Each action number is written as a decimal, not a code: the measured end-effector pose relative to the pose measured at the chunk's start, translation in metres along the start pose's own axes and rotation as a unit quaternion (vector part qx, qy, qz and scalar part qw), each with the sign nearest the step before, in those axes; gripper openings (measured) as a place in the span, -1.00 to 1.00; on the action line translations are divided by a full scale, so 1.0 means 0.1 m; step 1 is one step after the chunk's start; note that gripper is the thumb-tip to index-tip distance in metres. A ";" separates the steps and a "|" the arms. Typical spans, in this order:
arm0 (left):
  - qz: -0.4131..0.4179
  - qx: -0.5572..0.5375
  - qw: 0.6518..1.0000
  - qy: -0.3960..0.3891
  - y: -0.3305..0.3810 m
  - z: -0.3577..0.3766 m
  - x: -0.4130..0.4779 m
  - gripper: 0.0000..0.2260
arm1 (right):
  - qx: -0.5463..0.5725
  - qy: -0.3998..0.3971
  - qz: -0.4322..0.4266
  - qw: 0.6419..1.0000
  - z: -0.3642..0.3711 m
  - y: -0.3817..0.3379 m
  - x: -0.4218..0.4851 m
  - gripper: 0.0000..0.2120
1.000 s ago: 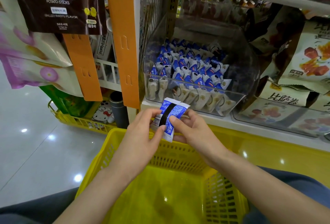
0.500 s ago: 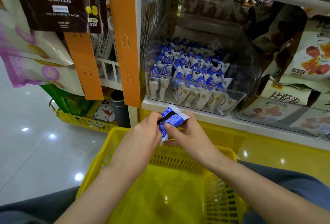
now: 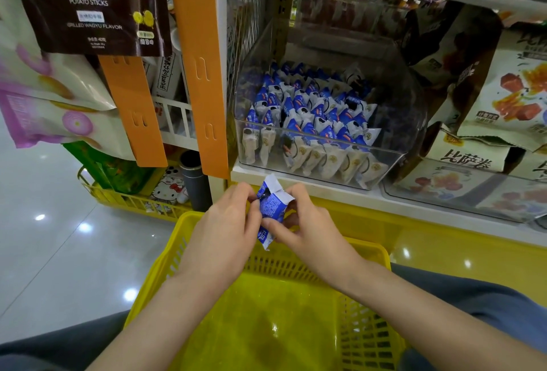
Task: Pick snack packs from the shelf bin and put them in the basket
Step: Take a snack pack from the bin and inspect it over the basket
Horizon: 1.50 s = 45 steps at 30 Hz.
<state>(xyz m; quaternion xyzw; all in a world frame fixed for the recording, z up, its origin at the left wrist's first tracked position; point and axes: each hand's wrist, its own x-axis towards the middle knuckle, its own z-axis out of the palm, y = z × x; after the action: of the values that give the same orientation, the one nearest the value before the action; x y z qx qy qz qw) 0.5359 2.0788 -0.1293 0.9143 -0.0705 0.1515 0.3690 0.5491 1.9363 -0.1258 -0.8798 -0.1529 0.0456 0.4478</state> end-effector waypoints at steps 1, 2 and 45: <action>-0.004 -0.026 1.000 0.001 0.00 0.01 0.01 -0.96 | -0.011 -0.001 -0.010 1.000 0.00 0.00 -0.01 -0.70; -0.015 -0.050 0.999 -0.006 0.00 0.01 0.02 -0.96 | -0.021 -0.002 -0.023 1.000 0.00 0.00 -0.02 -0.70; -0.195 -0.484 0.853 -0.007 0.07 -0.42 0.16 -0.87 | -0.262 0.011 0.154 0.953 -0.73 -0.39 1.50 -0.90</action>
<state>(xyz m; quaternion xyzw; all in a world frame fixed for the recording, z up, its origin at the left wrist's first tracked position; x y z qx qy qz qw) 0.5400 2.1028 -0.0903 0.6160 0.0427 0.0169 0.7864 0.6984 1.9479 -0.0431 -0.9795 -0.0176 0.0625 0.1904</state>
